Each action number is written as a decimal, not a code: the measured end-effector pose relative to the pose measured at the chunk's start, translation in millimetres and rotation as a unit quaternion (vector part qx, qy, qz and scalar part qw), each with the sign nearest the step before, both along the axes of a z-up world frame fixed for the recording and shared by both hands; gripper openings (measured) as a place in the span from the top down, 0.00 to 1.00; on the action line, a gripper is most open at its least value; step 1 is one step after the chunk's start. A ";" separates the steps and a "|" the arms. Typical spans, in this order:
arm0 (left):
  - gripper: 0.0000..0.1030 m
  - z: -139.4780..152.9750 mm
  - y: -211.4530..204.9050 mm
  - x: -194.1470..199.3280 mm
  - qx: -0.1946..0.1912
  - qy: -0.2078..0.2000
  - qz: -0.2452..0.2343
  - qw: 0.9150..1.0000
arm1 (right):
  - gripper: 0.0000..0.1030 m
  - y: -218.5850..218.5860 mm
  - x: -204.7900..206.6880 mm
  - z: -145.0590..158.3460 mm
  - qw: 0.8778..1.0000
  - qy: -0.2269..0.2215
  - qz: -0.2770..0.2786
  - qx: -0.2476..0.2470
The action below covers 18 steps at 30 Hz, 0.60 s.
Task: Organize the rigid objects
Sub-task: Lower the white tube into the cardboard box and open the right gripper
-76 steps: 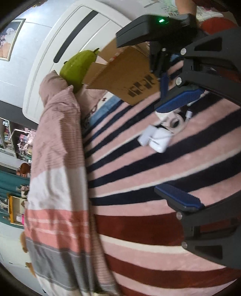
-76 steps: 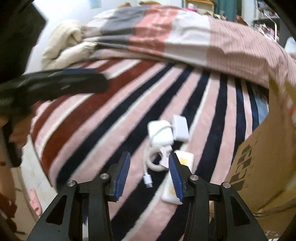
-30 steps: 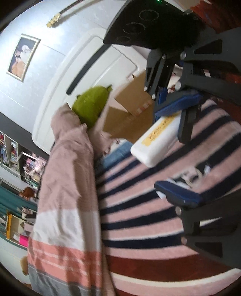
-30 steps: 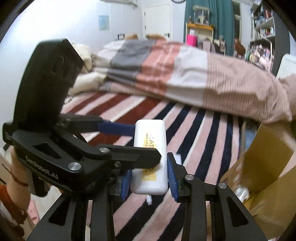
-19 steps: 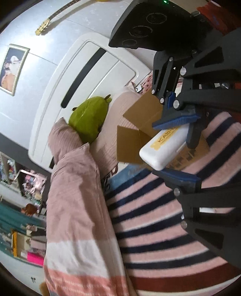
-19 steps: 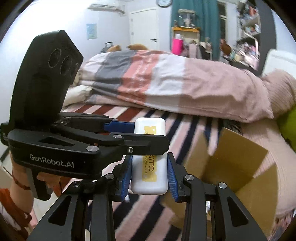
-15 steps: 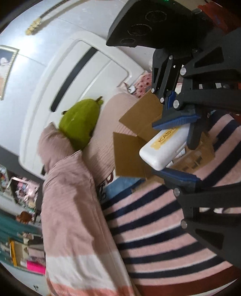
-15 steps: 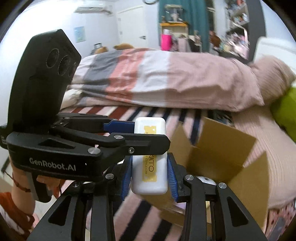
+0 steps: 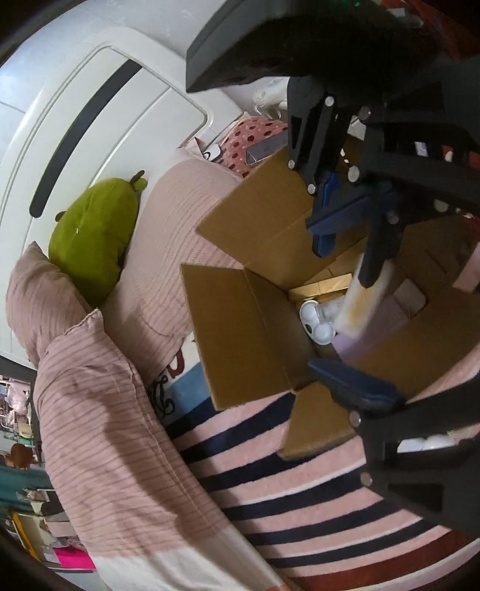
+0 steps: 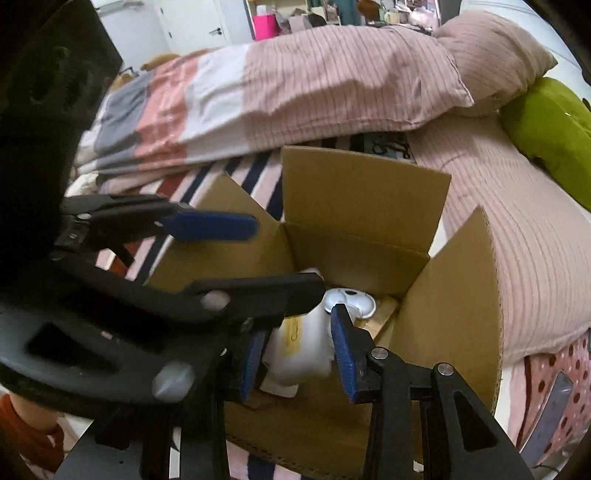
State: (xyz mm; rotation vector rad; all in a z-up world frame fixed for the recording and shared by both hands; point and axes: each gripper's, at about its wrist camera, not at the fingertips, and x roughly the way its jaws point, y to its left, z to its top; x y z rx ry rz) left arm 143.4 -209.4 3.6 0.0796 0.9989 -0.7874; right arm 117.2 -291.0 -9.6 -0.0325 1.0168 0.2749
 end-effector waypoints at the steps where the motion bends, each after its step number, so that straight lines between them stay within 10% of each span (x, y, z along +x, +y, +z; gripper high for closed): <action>1: 0.33 3.6 5.5 -2.6 -0.001 -0.007 0.005 1.000 | 0.68 0.5 -0.8 -0.4 1.000 0.000 0.000 -0.002; 12: 0.25 36.9 121.7 -44.8 -0.009 -0.103 0.112 0.988 | 0.05 73.4 -41.6 28.8 0.987 -0.113 0.108 -0.028; 18: 0.25 11.8 191.4 -62.9 -0.009 -0.103 0.173 0.979 | 0.05 143.5 -60.3 16.4 0.970 -0.137 0.199 -0.041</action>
